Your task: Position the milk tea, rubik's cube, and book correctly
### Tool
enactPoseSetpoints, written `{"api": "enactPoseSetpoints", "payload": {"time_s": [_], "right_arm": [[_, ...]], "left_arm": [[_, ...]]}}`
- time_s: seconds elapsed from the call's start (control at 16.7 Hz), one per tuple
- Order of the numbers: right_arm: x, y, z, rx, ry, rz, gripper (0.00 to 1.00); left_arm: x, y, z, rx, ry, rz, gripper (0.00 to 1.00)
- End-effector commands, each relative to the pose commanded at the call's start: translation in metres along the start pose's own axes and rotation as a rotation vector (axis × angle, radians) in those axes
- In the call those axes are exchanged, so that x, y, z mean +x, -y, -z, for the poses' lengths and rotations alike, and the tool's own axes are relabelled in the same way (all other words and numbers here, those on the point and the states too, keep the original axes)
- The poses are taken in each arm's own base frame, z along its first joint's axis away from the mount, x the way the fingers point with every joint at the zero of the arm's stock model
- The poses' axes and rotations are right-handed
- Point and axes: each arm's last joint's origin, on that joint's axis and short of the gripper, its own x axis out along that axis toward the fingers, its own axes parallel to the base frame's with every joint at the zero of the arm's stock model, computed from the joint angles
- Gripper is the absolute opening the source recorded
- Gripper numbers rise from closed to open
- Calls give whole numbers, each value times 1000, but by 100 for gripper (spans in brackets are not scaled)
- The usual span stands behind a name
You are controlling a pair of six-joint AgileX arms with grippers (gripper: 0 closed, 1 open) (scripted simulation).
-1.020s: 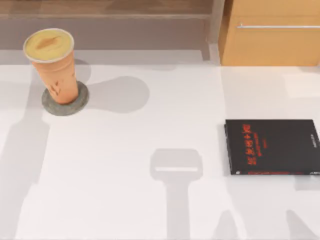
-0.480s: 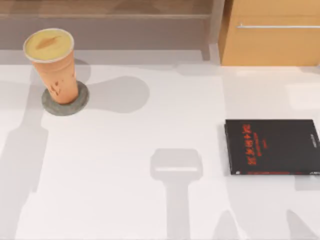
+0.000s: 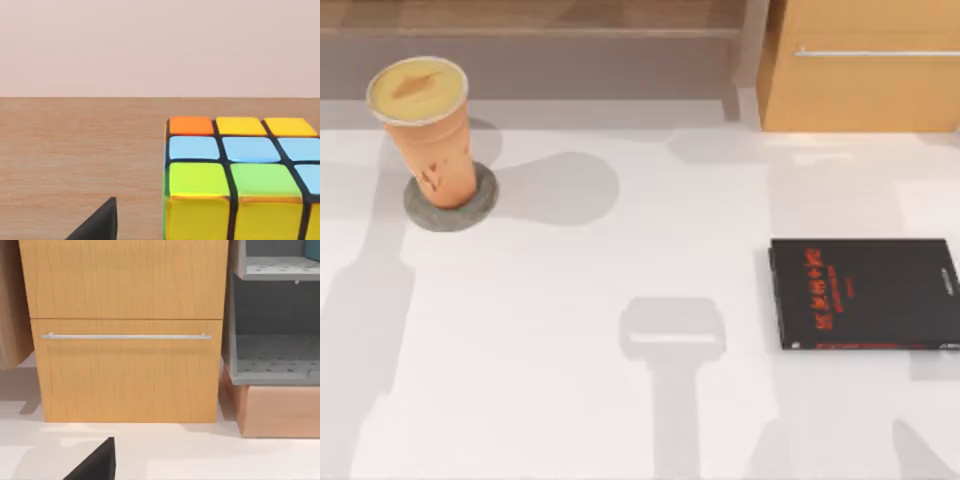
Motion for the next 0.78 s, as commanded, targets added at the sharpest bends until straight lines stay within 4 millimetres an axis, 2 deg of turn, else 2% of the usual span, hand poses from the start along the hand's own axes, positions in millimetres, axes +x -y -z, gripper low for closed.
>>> {"api": "enactPoseSetpoints", "payload": {"time_s": [0.18,0.36,0.6,0.78], "right_arm": [[0,0,0,0,0,0,100],[0,0,0,0,0,0,100],[0,0,0,0,0,0,100],[0,0,0,0,0,0,100]], "left_arm": [[-15,1,-4,-1,3,2,100],[-49,1,-8,-2,-1,3,100],[-115,2,-2,-3,-10,-1,100],[-175,3,22,-4,-33,-3,100]]}}
